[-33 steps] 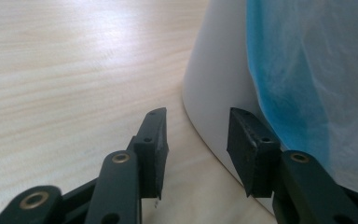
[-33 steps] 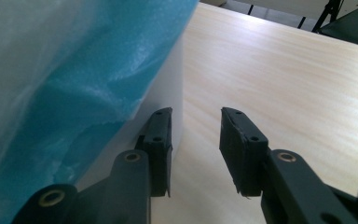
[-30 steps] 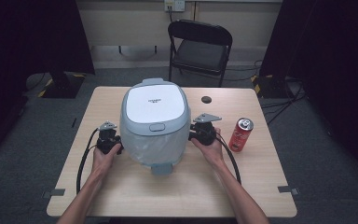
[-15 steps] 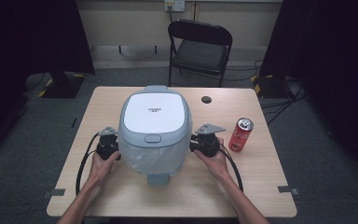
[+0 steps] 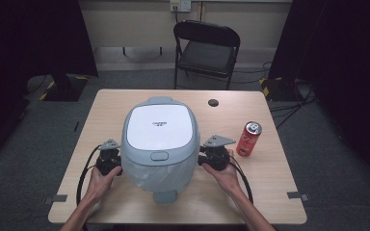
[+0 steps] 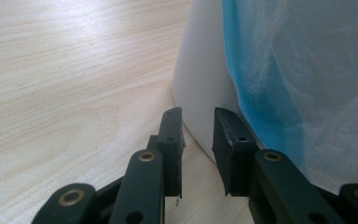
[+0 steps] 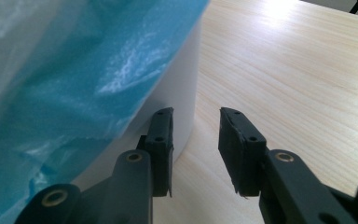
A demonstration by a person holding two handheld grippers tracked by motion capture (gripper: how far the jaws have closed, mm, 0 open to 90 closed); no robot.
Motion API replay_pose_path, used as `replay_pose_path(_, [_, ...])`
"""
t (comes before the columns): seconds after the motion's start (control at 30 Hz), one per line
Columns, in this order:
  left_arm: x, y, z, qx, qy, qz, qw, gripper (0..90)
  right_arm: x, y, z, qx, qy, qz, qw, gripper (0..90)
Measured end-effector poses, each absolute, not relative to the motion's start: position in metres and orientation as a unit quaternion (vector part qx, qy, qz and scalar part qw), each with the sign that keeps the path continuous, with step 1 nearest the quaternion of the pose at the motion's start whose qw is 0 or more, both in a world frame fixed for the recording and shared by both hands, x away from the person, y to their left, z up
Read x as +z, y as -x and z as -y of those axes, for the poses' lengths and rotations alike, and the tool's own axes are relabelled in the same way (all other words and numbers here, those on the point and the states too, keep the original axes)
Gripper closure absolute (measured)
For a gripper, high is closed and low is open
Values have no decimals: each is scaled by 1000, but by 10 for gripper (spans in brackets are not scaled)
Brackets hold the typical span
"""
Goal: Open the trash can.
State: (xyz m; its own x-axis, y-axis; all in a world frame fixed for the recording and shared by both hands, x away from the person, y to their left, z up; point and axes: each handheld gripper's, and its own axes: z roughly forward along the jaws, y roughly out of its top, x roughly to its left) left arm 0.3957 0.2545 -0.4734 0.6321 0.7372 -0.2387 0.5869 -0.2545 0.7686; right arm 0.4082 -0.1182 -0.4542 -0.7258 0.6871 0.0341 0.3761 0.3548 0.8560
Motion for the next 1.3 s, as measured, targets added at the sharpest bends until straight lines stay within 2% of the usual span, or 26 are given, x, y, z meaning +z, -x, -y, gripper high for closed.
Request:
replay_pose_path(0.17, [-475,-397,-256,83,-782,-425,447,690,-457,-408,119,473,-335,-799,161,661])
replay_pose_path(0.4, [-474,-401,-256,90,-782,-426,446,686,-458,-407,119,476,-336,-797,159,657])
replay_pose_path(0.53, [-476,-403,-259,91,-780,-433,442,551,-454,-408,117,454,-344,-802,180,533])
replay_pose_path(0.87, [-491,-404,-288,117,-781,-471,394,343,-433,-399,140,459,-355,-799,160,517])
replay_pose_path(1.13, [-497,-401,-289,177,-794,-455,361,302,-388,-387,157,498,-342,-783,153,592])
replay_pose_path(1.23, [-499,-400,-287,180,-793,-450,368,248,-366,-382,160,509,-329,-780,159,676])
replay_pose_path(1.3, [-501,-399,-284,197,-797,-441,362,245,-355,-379,161,518,-321,-776,159,723])
